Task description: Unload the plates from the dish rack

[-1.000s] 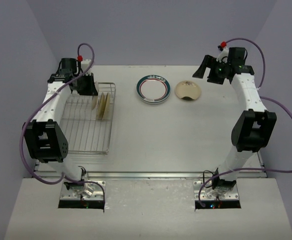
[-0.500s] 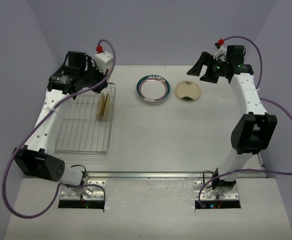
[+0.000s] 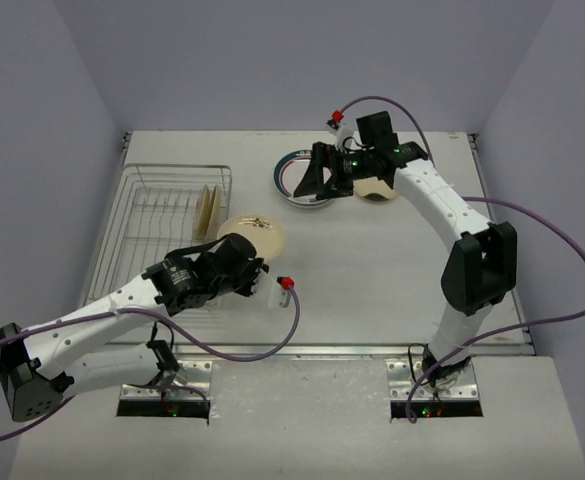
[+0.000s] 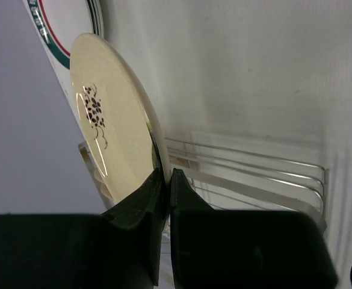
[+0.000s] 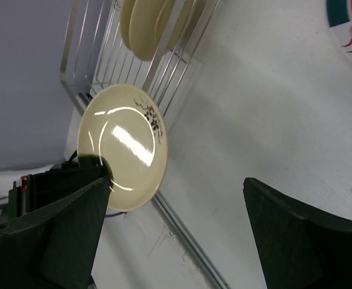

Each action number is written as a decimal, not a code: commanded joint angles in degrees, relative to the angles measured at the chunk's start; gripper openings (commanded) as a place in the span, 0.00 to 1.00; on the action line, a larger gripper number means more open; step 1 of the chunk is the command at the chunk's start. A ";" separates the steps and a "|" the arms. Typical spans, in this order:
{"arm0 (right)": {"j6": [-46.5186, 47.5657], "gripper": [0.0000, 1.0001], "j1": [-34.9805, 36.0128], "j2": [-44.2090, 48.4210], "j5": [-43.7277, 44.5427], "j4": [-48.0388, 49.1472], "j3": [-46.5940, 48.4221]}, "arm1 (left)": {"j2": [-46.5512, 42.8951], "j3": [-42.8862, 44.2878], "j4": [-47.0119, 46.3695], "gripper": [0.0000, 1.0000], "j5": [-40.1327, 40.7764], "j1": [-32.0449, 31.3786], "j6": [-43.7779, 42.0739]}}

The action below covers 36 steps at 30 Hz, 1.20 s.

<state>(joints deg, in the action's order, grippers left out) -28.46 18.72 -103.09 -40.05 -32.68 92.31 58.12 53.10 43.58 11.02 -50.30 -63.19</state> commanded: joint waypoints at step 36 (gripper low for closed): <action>1.76 0.00 -15.15 -6.63 5.94 0.44 2.85 | 1.51 8.51 -18.24 1.00 14.08 14.08 28.10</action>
<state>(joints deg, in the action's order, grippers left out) -26.04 9.71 -108.72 -37.51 -33.16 92.71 54.59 52.20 25.47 25.53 -43.84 -56.01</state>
